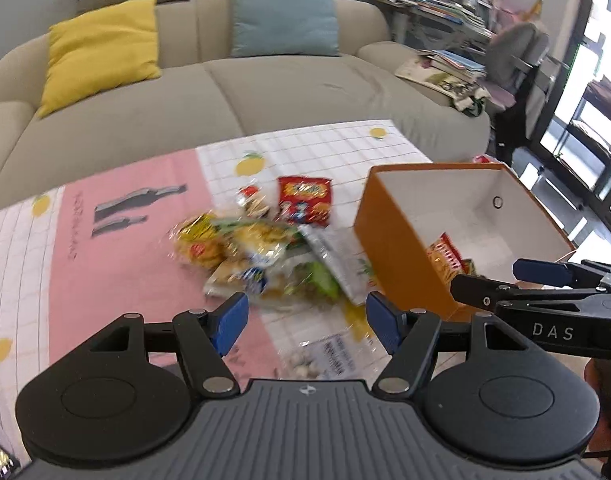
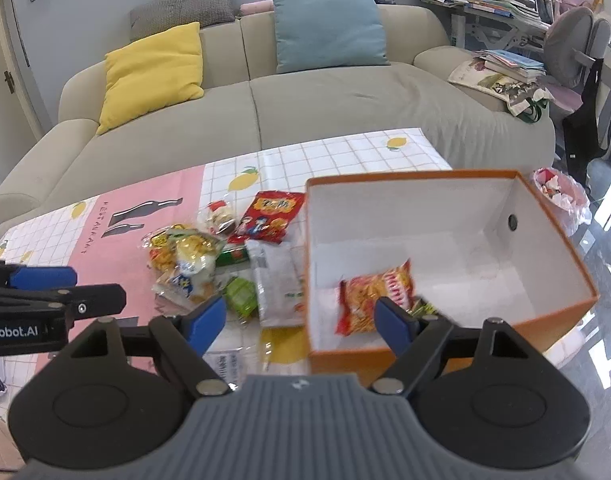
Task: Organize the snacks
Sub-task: 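Withdraw both tools from the box back toward the snack pile, then grasp the yogurt hawthorn pack with the left tool while the right tool grasps the green bag, then carry the yogurt pack with the left tool while the right tool carries the green bag, then open the right tool over the box while the left tool drops the yogurt pack, then withdraw both tools from the box toward the table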
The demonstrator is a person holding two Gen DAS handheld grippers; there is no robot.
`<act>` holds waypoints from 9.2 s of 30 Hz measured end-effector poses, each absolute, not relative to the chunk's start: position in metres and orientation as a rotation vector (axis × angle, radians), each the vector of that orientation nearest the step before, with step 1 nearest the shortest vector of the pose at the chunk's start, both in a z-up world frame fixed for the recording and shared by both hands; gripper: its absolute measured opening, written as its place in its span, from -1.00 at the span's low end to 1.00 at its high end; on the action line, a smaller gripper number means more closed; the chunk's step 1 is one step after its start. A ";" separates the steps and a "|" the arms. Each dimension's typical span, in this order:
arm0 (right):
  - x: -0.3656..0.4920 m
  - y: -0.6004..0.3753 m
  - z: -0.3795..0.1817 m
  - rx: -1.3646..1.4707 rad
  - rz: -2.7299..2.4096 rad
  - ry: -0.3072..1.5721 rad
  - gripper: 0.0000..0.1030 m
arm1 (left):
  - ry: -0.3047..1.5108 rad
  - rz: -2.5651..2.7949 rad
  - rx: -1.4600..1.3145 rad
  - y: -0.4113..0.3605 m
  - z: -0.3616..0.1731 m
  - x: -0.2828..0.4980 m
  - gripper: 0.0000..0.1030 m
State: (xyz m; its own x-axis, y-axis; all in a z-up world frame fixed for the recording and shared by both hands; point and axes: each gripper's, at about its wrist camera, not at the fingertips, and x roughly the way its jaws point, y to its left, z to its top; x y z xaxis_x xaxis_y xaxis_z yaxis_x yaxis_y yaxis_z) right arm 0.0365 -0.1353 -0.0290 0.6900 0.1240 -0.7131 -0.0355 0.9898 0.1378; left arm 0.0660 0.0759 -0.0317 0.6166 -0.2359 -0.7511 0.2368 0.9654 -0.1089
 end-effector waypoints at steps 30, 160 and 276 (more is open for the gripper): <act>0.061 -0.060 -0.137 -0.070 0.217 0.992 0.34 | 1.163 -0.219 -0.134 0.123 -0.144 0.073 0.32; 0.058 -0.224 -0.011 -0.060 0.173 0.714 -0.77 | 0.930 -0.377 -0.034 -0.041 -0.018 0.112 0.23; 0.086 -0.055 -0.082 -0.200 0.263 0.798 0.79 | 0.891 -0.073 -0.146 0.126 -0.094 0.094 0.52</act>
State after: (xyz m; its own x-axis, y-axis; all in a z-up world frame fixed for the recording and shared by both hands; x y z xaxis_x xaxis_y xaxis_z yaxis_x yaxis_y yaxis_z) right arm 0.0857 -0.0551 -0.0820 0.6688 0.1564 -0.7268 -0.3061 0.9489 -0.0774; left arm 0.0943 0.1259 -0.0936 0.6269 -0.1236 -0.7693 0.0024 0.9876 -0.1567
